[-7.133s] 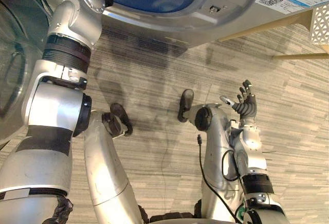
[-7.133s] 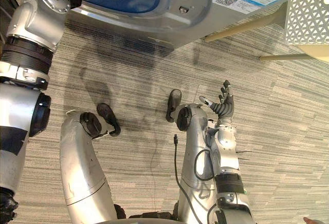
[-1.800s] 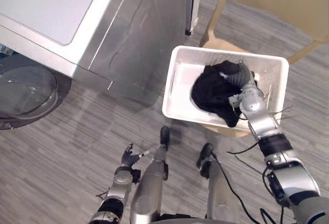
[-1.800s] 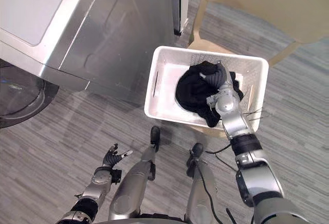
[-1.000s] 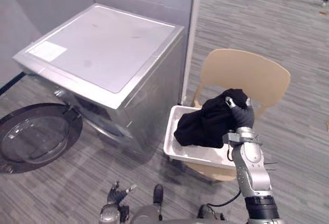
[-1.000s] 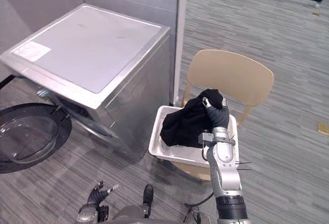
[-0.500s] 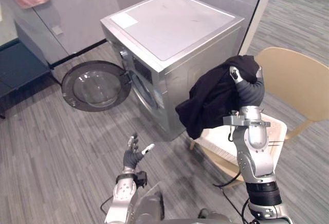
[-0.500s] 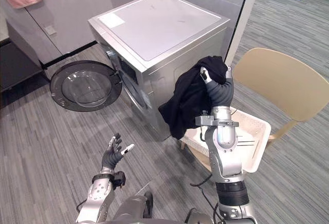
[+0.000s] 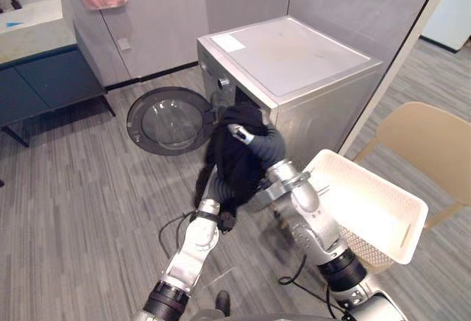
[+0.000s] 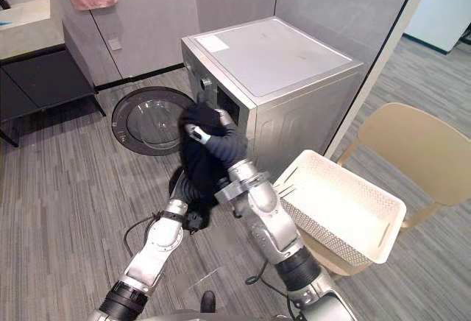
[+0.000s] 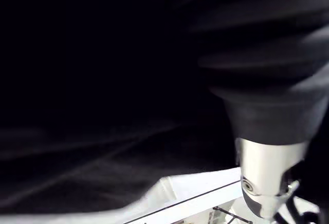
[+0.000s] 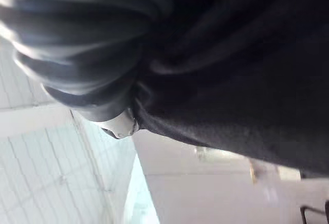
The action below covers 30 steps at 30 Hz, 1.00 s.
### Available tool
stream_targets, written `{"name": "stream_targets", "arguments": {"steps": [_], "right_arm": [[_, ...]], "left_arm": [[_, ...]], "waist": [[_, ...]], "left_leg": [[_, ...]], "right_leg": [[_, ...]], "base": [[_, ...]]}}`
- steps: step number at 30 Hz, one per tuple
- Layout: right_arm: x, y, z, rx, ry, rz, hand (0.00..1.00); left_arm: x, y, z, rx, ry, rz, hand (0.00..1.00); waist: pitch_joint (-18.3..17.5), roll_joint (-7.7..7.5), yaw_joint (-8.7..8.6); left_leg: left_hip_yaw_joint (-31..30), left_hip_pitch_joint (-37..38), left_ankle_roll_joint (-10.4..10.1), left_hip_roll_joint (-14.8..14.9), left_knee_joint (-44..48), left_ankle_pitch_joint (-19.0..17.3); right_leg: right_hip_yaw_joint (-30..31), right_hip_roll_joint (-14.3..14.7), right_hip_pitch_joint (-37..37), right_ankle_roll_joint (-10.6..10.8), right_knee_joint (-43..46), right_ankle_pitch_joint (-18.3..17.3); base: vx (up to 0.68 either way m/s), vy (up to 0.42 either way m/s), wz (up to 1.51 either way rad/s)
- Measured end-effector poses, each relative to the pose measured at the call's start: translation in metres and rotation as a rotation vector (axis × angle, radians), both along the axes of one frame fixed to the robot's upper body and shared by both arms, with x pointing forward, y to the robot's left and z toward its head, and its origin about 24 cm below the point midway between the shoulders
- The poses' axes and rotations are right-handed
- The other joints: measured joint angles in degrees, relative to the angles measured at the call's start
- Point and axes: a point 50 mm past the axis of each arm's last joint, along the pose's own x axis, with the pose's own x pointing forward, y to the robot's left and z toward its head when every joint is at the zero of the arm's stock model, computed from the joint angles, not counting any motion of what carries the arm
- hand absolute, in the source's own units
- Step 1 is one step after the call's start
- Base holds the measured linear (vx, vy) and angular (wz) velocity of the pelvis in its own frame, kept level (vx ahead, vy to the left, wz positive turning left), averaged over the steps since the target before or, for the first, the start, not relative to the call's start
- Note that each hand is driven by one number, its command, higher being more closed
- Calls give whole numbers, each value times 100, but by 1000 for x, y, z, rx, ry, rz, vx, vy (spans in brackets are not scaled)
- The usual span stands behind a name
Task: Pick up the laundry basket with both hands and put the clothes into the washing machine.
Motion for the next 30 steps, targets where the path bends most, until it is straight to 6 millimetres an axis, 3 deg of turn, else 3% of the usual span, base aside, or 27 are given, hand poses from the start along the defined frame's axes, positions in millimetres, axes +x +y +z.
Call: {"name": "stream_targets", "arguments": {"steps": [7,8,14,17,22,27,30], "right_arm": [[-11,17,-5,77,85,154,100],[-11,17,-6,90,100,160,0],[-16,13,-21,141,181,191,0],[-21,5,-37,151,244,157,0],[-17,-38,-63,102,299,-59,0],[-8,-97,-68,-164,187,-432,0],[-13,-129,-77,-291,188,-627,0]], "left_arm": [[11,0,2,71,-37,59,100],[12,1,0,76,-30,67,100],[11,12,-7,70,-3,115,100],[2,28,-20,22,67,192,100],[-7,50,-31,-43,125,298,100],[-20,79,-37,-69,149,417,100],[-34,94,-48,-61,194,474,100]], "waist": [[-49,-6,-18],[-78,-8,-23],[-157,-40,-64],[-175,-36,-167],[-177,-33,-169],[-205,-5,-176],[-260,60,-182]], "left_leg": [[5,-90,-24,84,-4,71],[7,-99,-29,92,-4,78],[7,-86,-53,101,-4,94],[6,-83,-57,111,-4,97],[-17,-81,-65,132,-6,99],[-7,-76,-74,193,-6,95],[-7,-80,-98,198,-6,77]], "right_leg": [[6,153,37,-49,-336,248],[10,170,40,-45,-373,278],[16,232,104,-76,-495,344],[17,251,110,-78,-512,345],[19,286,140,-87,-548,350],[69,331,146,-88,-551,348],[72,335,144,-85,-553,346]], "base": [[-13,-2,-3],[0,0,0],[0,0,0],[0,0,0],[2,0,1],[0,0,0],[22,1,0]]}}
